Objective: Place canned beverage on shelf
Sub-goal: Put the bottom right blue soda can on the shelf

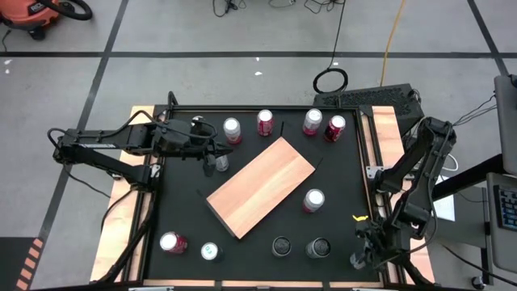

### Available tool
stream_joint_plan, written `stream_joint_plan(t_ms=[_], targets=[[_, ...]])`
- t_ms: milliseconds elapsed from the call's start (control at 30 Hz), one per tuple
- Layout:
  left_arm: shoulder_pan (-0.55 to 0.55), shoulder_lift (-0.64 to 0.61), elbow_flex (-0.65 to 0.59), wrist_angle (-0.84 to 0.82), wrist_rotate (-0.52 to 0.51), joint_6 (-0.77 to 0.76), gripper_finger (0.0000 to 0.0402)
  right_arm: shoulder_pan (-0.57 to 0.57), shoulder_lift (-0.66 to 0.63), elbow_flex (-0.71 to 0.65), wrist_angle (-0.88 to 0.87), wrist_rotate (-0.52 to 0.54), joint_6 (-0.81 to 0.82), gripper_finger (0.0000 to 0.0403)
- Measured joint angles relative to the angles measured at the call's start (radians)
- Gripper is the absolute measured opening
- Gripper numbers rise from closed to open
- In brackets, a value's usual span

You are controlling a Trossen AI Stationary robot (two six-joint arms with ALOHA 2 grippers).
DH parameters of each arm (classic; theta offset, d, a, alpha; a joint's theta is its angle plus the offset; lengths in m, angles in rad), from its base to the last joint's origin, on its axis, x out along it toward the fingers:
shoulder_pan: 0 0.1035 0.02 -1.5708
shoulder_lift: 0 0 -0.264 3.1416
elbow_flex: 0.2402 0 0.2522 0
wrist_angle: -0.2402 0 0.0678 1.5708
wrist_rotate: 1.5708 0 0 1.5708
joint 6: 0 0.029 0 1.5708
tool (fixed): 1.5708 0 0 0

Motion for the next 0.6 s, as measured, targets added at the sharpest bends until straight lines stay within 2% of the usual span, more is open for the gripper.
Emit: stream_joint_plan(t_ms=[167, 367, 600], targets=[[0.000, 0.000, 0.000, 0.008, 0.005, -0.004, 0.0000, -0.022, -0.037, 0.000, -0.044, 0.009, 0.088, 0.0206], [0.000, 0.000, 0.000, 0.040, 0.007, -0.004, 0.0000, -0.035, -0.114, 0.000, -0.068, 0.068, 0.169, 0.0206], [0.000, 0.024, -0.001, 0.071, 0.007, 0.001, 0.0000, -0.035, -0.219, 0.000, -0.074, 0.205, 0.251, 0.0206]])
